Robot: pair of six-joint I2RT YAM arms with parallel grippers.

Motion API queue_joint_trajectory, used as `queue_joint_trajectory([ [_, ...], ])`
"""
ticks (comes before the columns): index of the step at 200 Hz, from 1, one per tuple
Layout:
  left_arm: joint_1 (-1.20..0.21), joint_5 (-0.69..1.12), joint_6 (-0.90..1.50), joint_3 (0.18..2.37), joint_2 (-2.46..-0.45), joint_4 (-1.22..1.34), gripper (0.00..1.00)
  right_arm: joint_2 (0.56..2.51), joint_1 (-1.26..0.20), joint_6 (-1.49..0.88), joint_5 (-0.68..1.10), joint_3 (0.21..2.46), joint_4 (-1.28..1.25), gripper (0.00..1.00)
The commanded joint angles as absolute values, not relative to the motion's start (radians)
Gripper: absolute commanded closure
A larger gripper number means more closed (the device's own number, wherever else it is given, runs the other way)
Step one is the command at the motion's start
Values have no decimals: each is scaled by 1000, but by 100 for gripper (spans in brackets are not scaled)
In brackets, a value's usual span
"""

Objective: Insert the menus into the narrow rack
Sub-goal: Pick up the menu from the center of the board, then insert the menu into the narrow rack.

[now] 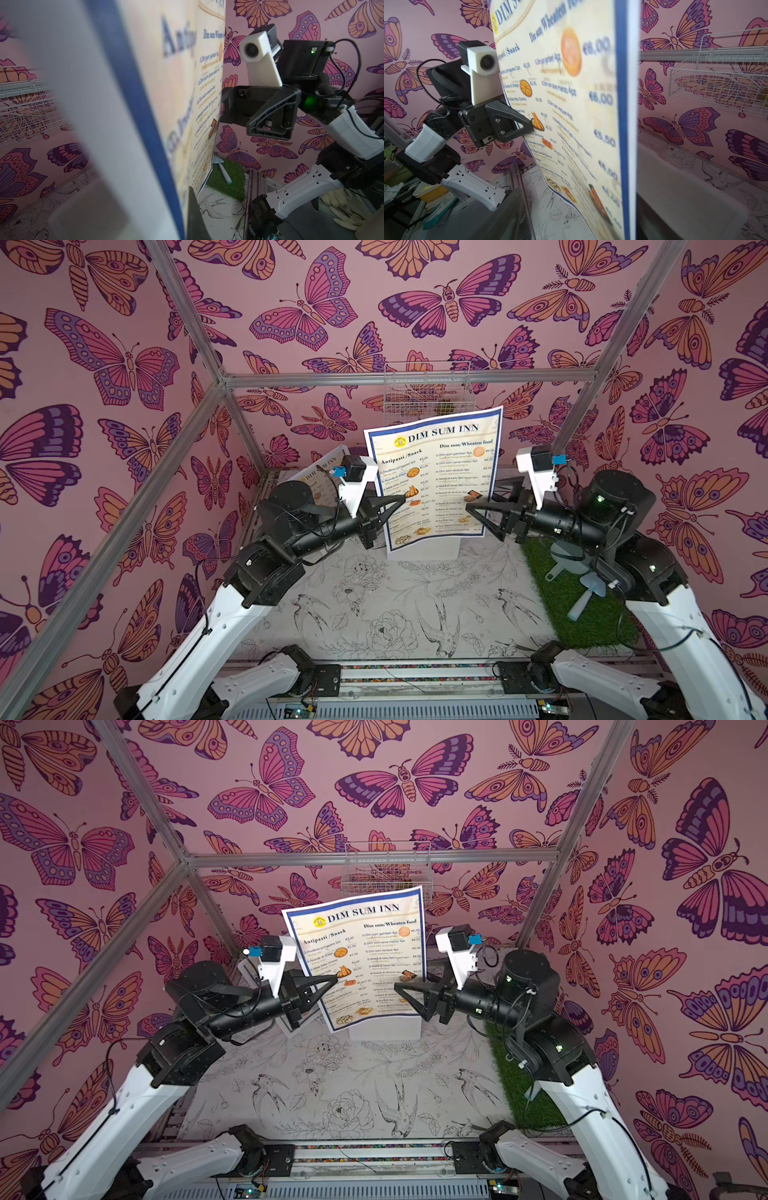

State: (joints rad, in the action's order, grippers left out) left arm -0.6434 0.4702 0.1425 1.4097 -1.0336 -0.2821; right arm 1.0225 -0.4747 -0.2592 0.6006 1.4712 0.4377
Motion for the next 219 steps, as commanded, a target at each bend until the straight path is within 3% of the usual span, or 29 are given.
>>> queue_joint_trajectory([
  [1,-599,588,224,1427,-1051,-170,98,1054,-397,-389,727,1429,270,25],
  [60,-461,652,318,1466,-1154,-82,98,1185,-300,-509,892,1429,34,21],
  [101,-390,737,363,1521,-1262,-15,98,1304,-239,-625,1015,1453,-142,33],
  [219,-326,902,346,1703,-1504,23,98,1493,-196,-619,1140,1498,-336,40],
])
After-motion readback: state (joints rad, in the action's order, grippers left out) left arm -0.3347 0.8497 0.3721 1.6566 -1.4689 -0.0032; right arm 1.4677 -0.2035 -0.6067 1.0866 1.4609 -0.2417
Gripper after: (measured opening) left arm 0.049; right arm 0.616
